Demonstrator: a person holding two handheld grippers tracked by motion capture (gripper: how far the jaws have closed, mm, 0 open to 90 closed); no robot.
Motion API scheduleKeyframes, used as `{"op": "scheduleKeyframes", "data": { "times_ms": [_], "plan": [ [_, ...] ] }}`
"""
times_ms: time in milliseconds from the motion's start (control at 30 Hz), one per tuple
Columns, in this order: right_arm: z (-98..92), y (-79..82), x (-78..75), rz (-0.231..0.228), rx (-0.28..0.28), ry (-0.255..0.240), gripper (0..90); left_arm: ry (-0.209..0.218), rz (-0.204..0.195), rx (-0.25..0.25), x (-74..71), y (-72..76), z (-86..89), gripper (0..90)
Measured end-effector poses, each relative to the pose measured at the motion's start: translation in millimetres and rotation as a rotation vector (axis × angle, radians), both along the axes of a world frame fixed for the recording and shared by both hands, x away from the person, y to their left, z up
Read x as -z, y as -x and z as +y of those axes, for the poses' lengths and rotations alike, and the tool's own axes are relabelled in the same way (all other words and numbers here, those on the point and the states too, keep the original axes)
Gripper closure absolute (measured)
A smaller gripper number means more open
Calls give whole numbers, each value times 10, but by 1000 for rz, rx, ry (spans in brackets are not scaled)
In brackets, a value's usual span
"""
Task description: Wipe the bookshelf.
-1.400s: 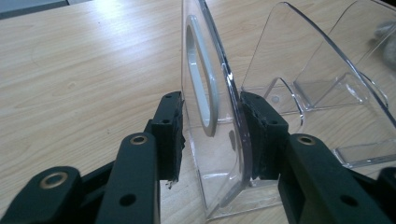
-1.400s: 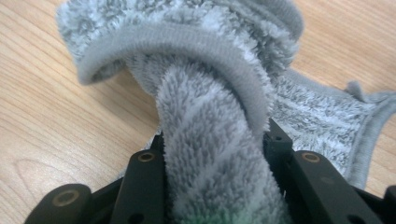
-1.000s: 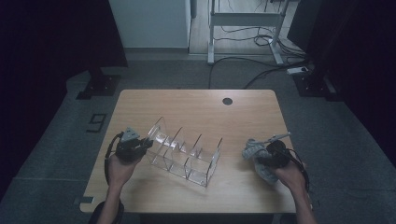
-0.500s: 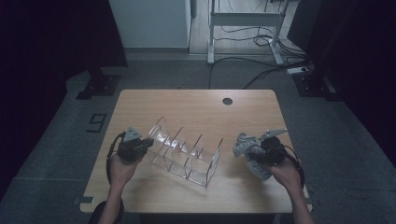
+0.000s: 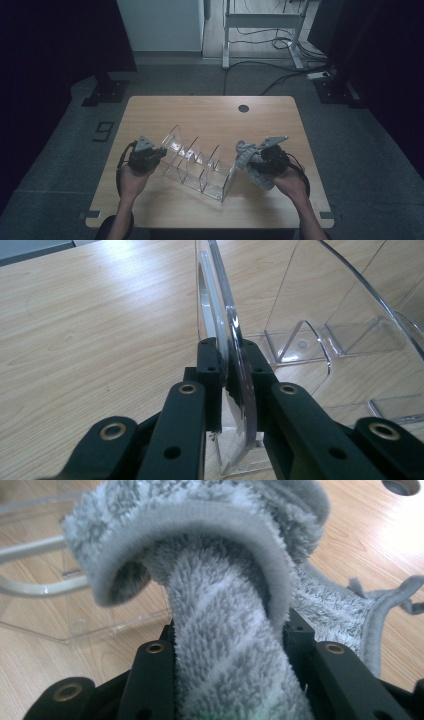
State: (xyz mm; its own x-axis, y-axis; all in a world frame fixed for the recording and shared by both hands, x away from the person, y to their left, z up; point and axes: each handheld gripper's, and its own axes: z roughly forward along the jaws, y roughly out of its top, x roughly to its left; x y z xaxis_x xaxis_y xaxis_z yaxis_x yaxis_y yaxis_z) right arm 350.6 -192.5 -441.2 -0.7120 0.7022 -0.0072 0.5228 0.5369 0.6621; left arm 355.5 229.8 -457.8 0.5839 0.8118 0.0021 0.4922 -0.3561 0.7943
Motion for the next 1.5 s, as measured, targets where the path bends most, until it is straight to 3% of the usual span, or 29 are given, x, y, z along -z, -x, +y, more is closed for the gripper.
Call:
{"op": "scheduleKeyframes", "data": {
  "times_ms": [400,700,1500],
  "plan": [
    [94,-35,43,-35,-37,8,607,-32,-8,-18,-5,0,-45,833],
    [171,84,16,-46,-95,23,615,-62,-11,-49,-13,7,-88,847],
    [323,426,-34,-28,-196,30,614,-77,-16,-75,-8,16,-137,846]
  ]
}}
